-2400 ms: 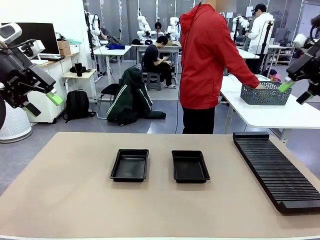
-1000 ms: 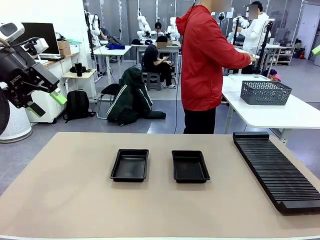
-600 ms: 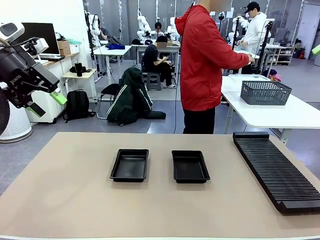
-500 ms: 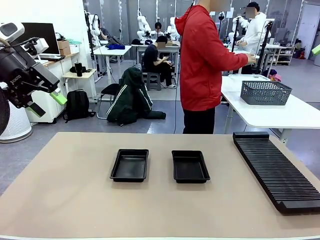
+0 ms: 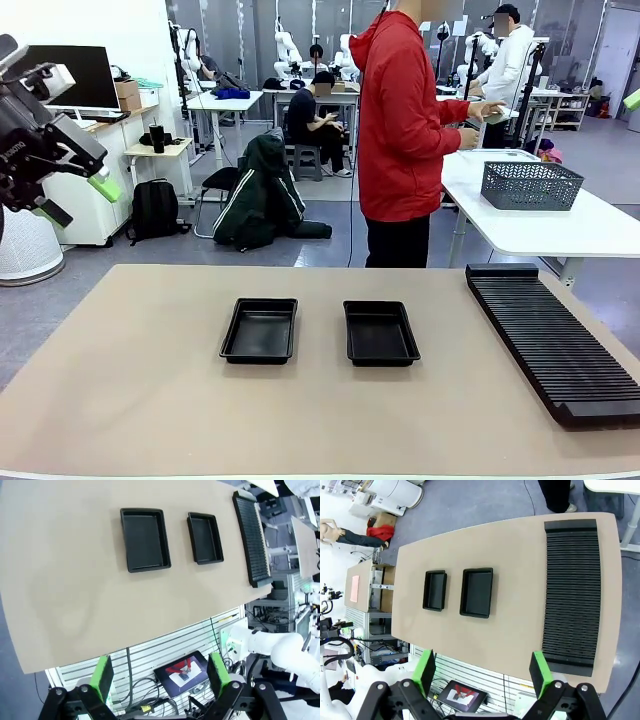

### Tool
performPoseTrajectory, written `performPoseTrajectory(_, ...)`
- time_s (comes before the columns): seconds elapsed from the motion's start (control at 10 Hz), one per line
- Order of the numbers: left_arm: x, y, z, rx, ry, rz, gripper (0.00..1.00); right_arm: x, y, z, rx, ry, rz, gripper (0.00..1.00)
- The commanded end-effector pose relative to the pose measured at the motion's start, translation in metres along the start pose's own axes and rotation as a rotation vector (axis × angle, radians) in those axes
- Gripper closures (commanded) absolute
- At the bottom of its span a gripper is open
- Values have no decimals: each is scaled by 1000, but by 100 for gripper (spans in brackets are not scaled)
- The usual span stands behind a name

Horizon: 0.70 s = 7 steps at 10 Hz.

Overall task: Inspect and transfer BCBs to ESD trays.
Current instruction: Pick up the Blank PCB from the PCB Rack and place it in the left ESD tray.

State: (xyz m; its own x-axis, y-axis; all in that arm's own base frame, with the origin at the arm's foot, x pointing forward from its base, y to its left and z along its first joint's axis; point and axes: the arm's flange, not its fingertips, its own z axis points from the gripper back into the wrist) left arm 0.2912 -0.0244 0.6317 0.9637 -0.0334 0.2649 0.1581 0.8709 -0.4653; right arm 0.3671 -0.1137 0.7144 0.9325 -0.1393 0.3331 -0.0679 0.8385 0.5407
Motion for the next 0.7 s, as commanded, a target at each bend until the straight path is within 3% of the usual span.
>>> performPoseTrajectory(0.0, -6, -16, 17, 64, -16, 28, 0, -1, -1, 0, 1, 2, 3, 0)
performPoseTrajectory(0.3, 12, -28, 46, 82, 41, -5, 0, -1, -1, 0, 1, 2, 3, 0)
performPoseTrajectory(0.6, 51, -12, 68, 73, 13, -53, 0, -1, -1, 0, 1, 2, 3, 0)
